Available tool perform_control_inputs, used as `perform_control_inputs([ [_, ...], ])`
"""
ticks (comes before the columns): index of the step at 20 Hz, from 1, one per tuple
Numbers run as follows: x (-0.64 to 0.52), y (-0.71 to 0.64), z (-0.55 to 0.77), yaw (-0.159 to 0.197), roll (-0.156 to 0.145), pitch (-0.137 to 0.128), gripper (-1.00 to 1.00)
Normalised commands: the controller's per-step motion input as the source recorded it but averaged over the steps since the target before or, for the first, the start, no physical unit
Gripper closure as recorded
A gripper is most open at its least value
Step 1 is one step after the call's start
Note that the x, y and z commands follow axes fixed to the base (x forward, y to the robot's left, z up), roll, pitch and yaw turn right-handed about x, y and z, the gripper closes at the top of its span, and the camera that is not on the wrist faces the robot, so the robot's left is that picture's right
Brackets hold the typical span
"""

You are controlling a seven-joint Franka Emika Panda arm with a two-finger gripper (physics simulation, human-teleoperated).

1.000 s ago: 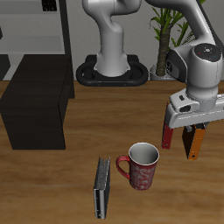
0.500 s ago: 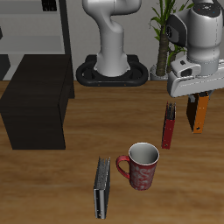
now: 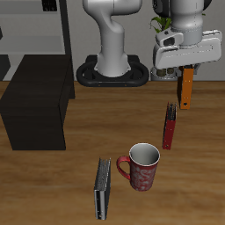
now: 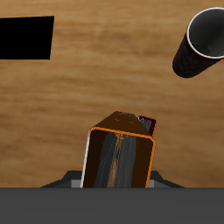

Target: Place the orange book upright on top of the shelf and place the red mug on top of the shelf

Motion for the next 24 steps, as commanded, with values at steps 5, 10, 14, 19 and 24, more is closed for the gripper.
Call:
perform_control_inputs([
  [5,-0.38,-0.54,0.54,-0.100,-0.041,-0.067,1.00],
  [10,-0.18,-0.72,0.21,-0.136,-0.078,-0.015,1.00],
  [14,-0.38,-0.48,0.23,-0.092,-0.055,-0.058,1.00],
  [19,-0.40,-0.76,0.26,-0.140,-0.054,-0.006,1.00],
  [24,-0.18,-0.83,0.14,-0.116,-0.107,0.021,1.00],
])
